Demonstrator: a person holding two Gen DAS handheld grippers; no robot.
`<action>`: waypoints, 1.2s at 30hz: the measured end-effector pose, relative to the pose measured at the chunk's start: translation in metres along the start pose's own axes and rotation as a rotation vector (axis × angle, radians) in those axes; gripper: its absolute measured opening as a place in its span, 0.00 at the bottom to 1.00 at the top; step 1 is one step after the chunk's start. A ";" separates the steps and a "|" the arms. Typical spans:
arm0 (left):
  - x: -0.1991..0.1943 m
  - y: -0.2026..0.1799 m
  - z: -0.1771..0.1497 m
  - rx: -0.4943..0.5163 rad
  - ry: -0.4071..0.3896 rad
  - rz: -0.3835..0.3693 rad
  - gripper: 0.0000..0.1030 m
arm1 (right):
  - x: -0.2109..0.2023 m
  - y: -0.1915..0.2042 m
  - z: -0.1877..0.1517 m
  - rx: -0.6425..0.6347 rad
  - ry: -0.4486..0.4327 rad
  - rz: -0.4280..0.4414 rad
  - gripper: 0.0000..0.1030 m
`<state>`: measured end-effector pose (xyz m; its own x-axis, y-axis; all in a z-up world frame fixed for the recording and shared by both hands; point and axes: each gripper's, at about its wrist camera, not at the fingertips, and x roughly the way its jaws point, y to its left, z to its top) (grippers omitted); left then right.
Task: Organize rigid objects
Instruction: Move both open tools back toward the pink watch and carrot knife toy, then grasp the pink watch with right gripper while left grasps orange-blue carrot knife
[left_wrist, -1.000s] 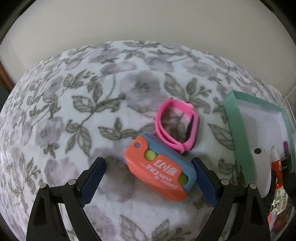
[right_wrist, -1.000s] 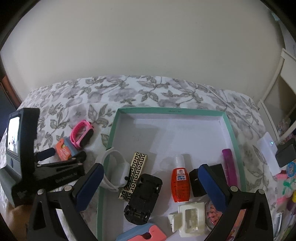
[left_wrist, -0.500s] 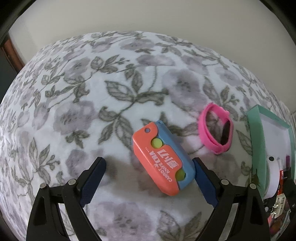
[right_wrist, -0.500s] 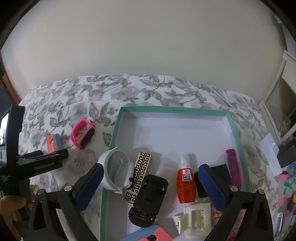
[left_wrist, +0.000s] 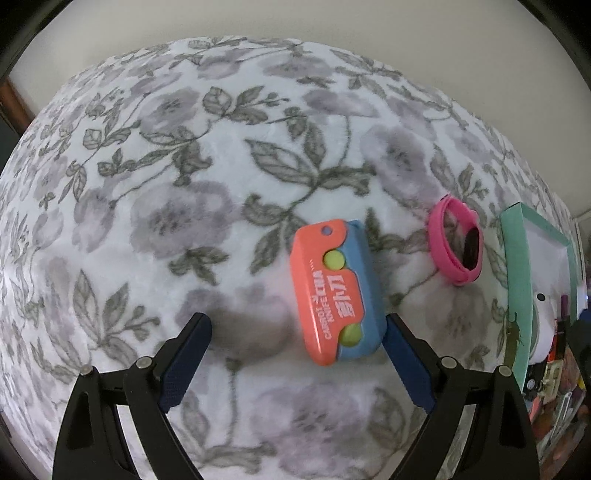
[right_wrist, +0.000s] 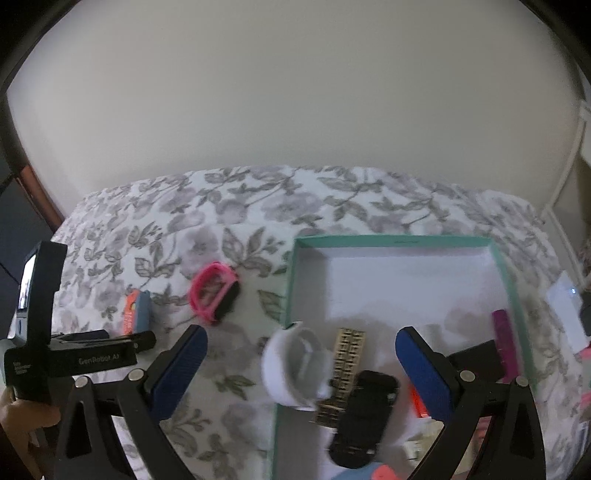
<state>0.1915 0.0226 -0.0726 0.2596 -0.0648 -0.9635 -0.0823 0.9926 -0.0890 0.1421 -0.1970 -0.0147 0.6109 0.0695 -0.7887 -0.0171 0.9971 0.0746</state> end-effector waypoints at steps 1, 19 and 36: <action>-0.001 0.007 0.002 -0.006 0.008 -0.008 0.90 | 0.002 0.002 0.001 0.007 0.008 0.014 1.00; -0.015 0.062 0.011 -0.124 -0.047 -0.212 0.88 | 0.050 0.066 0.038 -0.040 0.101 -0.021 0.85; -0.003 0.013 0.003 0.011 -0.062 -0.131 0.80 | 0.107 0.081 0.039 0.015 0.228 -0.018 0.58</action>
<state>0.1925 0.0364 -0.0699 0.3264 -0.1876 -0.9264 -0.0339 0.9772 -0.2098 0.2370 -0.1105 -0.0688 0.4166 0.0593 -0.9071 0.0047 0.9977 0.0673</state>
